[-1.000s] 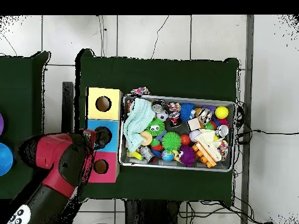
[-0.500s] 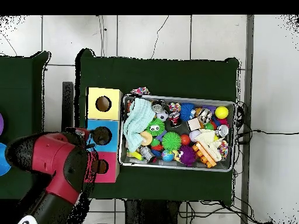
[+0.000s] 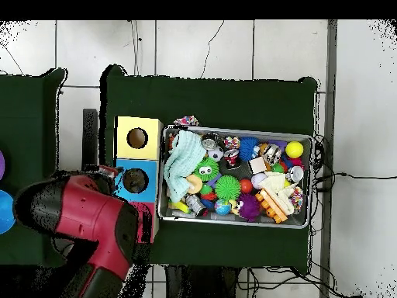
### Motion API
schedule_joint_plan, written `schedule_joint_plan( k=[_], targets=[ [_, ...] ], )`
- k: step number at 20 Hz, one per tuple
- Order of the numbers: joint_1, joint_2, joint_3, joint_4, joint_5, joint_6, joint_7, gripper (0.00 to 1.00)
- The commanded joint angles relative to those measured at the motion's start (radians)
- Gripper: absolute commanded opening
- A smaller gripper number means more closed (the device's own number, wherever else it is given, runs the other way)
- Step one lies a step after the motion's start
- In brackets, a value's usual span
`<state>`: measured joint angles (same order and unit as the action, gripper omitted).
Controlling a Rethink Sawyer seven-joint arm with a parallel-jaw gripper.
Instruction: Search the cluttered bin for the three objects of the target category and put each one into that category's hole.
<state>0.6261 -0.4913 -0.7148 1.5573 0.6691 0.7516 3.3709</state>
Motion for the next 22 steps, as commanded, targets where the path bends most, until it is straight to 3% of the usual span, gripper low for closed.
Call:
schedule_joint_plan(
  k=[1, 6, 11, 18, 22],
  targets=[
    [-0.094, -0.234, 0.165, 0.230, -0.052, 0.003, -0.207, 1.00],
    [-0.179, -0.376, 0.148, 0.313, -0.189, 0.047, -0.386, 1.00],
    [-0.307, -0.485, 0.194, 0.403, -0.307, 0.002, -0.553, 1.00],
    [-0.467, -0.533, 0.299, 0.492, -0.381, -0.108, -0.645, 1.00],
    [-0.593, -0.511, 0.375, 0.546, -0.465, -0.281, -0.701, 1.00]
  ],
)
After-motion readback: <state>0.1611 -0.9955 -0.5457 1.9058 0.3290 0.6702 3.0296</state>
